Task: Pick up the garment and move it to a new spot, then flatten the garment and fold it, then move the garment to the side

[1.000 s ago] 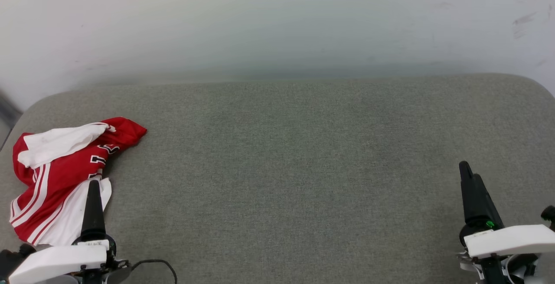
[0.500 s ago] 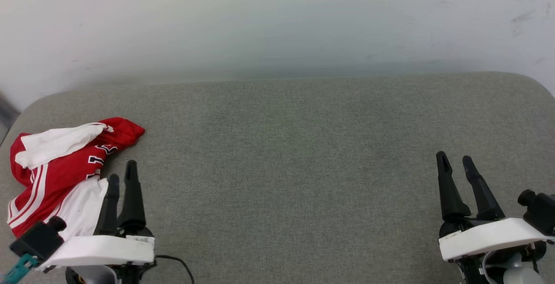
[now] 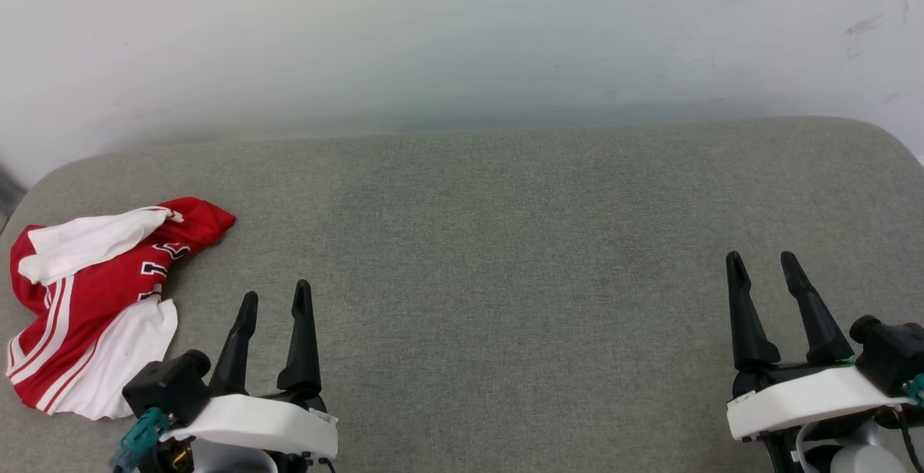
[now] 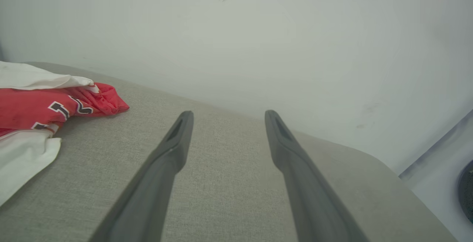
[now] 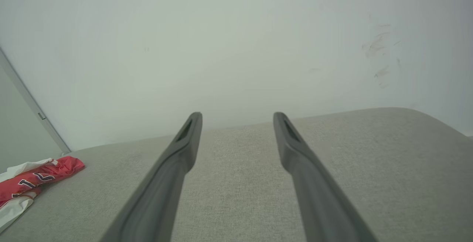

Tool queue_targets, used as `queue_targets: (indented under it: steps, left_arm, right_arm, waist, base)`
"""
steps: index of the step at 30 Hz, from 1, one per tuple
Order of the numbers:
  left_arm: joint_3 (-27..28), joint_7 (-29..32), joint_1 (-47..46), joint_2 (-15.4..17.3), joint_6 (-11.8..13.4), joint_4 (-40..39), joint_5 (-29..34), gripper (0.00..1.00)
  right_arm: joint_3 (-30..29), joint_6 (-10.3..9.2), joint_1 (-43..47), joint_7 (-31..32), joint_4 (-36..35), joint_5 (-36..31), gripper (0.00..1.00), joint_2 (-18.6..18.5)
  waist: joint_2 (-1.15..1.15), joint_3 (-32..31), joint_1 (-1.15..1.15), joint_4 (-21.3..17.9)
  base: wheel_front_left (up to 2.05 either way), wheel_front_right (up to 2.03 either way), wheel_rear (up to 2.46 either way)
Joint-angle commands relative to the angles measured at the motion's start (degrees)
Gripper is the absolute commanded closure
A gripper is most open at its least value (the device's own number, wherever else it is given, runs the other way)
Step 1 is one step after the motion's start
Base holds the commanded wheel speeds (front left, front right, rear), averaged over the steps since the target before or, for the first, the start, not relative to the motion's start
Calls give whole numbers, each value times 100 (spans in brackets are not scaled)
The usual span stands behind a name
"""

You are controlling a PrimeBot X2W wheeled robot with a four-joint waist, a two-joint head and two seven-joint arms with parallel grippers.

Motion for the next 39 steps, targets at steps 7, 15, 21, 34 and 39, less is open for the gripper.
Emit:
queue_targets:
  steps: [7,15,21,34,39]
  left_arm:
    - [-456,-135,-62,254,443,-93,445,0]
    - [-789,-252,6,392,559,-191,684,0]
    - [-828,-329,80,365,494,-49,958,0]
    - [-898,-486,168,300,524,-69,1551,0]
    - [-767,-547,268,190,325,-116,1650,0]
  right_arm:
    - [-6,0,27,-140,47,-563,0,-1]
    - [16,0,80,-252,175,-886,0,0]
    - [34,0,71,-331,221,-1203,0,1]
    - [181,-1,121,-497,211,-1878,0,1]
    - [241,-1,136,-550,300,-1723,0,1]
  waist:
    - [0,12,0,-1]
    - [0,14,0,-14]
    - [0,10,0,-34]
    - [0,7,0,-50]
    - [0,-2,0,-59]
  base:
    - [0,0,0]
    - [0,0,0]
    - [0,0,0]
    - [0,0,0]
    - [0,0,0]
